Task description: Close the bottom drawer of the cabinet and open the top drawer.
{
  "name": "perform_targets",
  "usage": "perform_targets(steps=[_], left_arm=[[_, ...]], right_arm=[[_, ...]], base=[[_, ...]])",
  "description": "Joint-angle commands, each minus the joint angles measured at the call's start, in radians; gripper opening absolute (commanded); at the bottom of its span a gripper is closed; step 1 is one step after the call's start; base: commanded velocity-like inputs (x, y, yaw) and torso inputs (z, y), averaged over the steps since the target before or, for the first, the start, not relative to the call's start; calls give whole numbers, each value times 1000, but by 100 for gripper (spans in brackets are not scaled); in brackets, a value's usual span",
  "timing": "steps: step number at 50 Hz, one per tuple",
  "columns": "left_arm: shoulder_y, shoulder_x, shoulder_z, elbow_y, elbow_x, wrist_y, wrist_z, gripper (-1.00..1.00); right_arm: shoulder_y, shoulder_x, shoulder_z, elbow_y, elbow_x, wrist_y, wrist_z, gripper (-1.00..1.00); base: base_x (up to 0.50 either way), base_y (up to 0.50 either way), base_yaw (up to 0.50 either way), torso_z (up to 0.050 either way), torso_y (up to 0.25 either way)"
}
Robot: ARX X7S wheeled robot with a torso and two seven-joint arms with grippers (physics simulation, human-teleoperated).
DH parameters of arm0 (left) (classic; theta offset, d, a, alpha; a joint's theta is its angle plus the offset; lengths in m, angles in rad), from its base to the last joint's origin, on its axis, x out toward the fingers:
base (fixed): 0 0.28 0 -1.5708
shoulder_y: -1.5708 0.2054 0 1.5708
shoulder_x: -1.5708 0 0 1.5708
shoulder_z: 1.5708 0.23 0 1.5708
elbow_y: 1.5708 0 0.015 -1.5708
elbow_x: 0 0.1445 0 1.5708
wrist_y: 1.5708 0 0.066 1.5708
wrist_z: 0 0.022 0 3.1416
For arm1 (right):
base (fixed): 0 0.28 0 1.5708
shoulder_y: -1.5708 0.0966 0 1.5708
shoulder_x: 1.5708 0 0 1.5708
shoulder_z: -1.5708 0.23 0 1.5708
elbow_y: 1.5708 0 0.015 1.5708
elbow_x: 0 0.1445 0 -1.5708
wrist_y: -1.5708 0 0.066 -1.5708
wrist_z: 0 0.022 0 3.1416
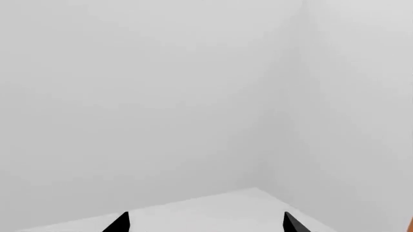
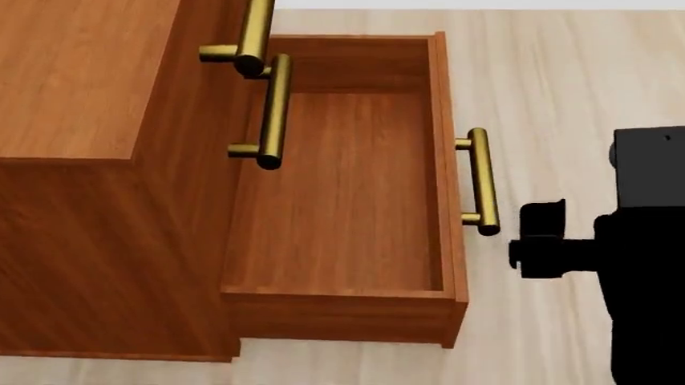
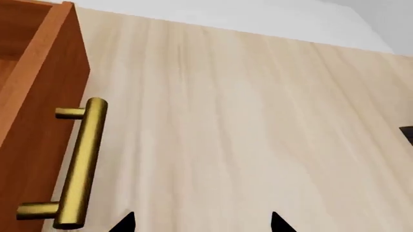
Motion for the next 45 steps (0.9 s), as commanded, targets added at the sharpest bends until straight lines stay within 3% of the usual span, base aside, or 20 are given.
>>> perform_targets(steps=[1,2,3,5,7,8,11,13,17,20,25,28,30,35,36,38,40,45], left_arm=[[36,17,-5,-18,-5,56,13,100],[36,18,-9,-18,-11,54,13,100],[-25,-10,-15,17,-39,-44,-13,100],[16,9,-14,-2,-24,20,3,100],[31,15,-8,-13,-17,47,9,100],[-28,-14,-10,18,-42,-47,-15,100],[-43,-23,-9,25,-51,-73,-21,100],[27,11,-11,-9,-27,34,6,100],[38,13,-4,-11,-21,48,6,100],[-40,-27,-4,24,-51,-74,-26,100],[-39,-30,-3,30,-55,-79,-29,100],[39,6,-1,-9,-27,40,1,100],[-34,-29,-2,25,-57,-71,-28,100],[-37,-31,-4,27,-66,-76,-28,100],[28,-1,-3,-3,-41,22,-2,100],[-3,-17,-3,15,-55,-28,-17,100],[40,4,-4,-5,-42,38,2,100],[-28,-29,-8,15,-73,-55,-24,100]], right_arm=[[106,18,-220,205,-97,22,-40,100],[117,13,-230,220,-95,44,-42,100],[161,-3,-282,285,-168,78,36,100],[191,7,-356,321,-185,53,-2,100],[192,-9,-313,338,-164,47,-8,100],[218,-25,-319,391,-176,61,3,100],[267,-25,-451,474,-224,9,-48,100],[282,-40,-460,514,-230,-1,-52,100],[318,-66,-500,600,-246,-41,-81,100],[353,-93,-543,708,-274,-96,-105,100],[384,-134,-559,848,-289,-184,-135,100],[400,-147,-557,883,-288,-200,-145,100],[417,-159,-576,924,-302,-225,-156,100],[453,-208,-598,1090,-322,-310,-187,100],[484,-238,-598,1206,-327,-334,-198,100],[500,-253,-602,1256,-331,-395,-220,100],[520,-285,-649,1331,-371,-439,-232,100],[550,-325,-596,1467,-339,-517,-228,100]], base=[[0,0,0,0,0],[0,0,0,0,0],[0,0,0,0,0],[0,0,0,0,0],[0,0,0,0,0],[0,0,0,0,0],[0,0,0,0,0],[0,0,0,0,0],[0,0,0,0,0],[0,0,0,0,0],[0,0,0,0,0],[0,0,0,0,0],[0,0,0,0,0],[0,0,0,0,0],[0,0,0,0,0],[0,0,0,0,0],[0,0,0,0,0],[0,0,0,0,0]])
